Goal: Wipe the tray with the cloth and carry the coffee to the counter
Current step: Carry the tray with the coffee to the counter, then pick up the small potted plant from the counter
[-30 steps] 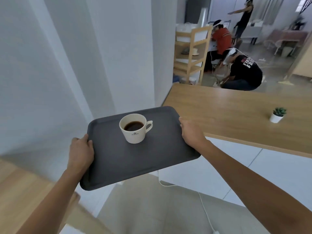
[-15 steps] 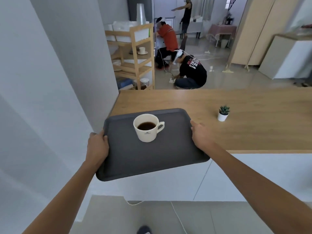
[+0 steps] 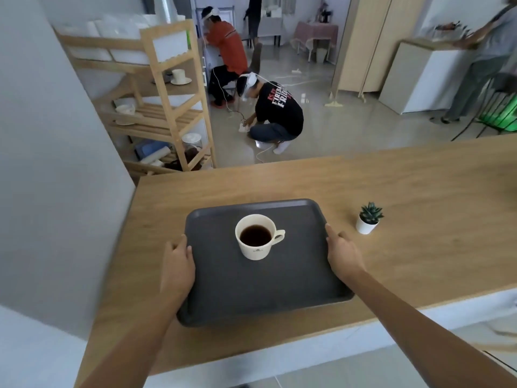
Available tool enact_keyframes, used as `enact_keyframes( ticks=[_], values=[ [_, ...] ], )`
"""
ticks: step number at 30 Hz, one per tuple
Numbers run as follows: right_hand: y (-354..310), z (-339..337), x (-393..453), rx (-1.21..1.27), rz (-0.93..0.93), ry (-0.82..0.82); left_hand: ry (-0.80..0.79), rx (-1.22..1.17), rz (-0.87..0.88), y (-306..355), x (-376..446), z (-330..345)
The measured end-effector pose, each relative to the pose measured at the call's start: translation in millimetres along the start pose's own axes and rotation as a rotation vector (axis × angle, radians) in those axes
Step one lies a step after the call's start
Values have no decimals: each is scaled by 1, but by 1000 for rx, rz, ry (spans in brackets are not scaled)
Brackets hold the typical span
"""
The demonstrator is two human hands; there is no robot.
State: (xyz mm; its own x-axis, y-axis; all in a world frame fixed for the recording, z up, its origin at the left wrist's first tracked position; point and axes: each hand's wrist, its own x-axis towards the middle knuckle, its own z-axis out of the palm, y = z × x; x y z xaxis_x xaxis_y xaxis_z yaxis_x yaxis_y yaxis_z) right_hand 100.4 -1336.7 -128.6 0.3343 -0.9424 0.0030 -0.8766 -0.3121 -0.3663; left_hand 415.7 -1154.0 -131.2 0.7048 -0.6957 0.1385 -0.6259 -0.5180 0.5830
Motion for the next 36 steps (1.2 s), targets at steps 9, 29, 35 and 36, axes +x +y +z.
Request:
enact_keyframes(
  ticks=[9,29,35,36],
  values=[
    [7,30,79,-10,71,-77,-57,52,-41,0,68,60],
    [11,50,112,-157,12,-138,-60,153,-98,-1,85,81],
    [12,20,107,-102,-7,-132,92,227,-181,21,79,74],
    [14,12,105,-89,-22,-86,155,181,-149,37,75,72]
  ],
)
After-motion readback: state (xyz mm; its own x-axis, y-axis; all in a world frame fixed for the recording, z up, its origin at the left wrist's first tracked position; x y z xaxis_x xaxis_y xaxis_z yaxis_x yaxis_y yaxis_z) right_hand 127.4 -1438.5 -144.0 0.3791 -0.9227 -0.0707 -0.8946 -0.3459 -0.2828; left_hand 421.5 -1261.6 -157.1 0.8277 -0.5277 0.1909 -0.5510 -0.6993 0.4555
